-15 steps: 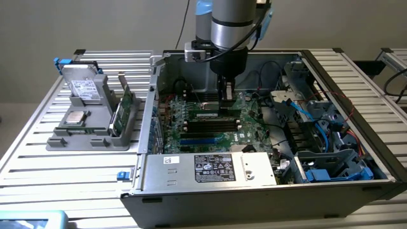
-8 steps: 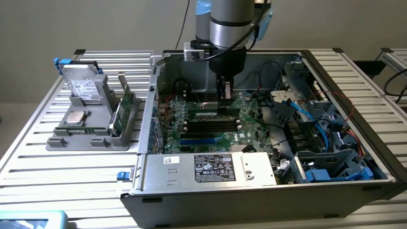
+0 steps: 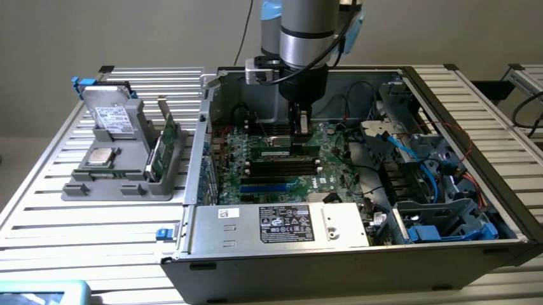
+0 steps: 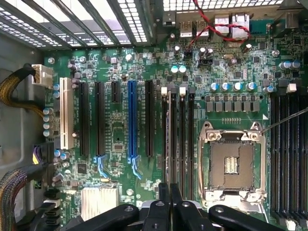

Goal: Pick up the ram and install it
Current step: 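Insert the ram into the slot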

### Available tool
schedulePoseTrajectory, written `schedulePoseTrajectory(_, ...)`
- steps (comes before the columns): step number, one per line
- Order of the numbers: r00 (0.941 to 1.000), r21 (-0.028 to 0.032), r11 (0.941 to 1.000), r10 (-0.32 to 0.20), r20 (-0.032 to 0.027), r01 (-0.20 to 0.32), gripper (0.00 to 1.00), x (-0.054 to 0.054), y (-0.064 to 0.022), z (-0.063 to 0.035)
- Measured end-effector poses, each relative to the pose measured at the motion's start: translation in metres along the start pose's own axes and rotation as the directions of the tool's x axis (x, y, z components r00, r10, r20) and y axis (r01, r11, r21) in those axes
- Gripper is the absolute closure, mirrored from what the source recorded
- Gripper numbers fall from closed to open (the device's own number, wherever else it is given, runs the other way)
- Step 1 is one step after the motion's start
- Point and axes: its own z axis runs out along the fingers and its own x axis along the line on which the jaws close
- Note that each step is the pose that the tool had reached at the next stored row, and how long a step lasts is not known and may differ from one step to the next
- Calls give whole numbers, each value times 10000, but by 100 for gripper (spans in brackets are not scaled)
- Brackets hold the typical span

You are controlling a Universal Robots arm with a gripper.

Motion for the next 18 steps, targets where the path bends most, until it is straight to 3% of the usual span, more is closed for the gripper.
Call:
schedulePoseTrajectory(7, 9999, 10, 9999, -113, -17, 113, 88, -5, 4, 36)
schedulePoseTrajectory(18, 9998, 13, 9999, -130, -137, 130, 88, -18, 7, 159)
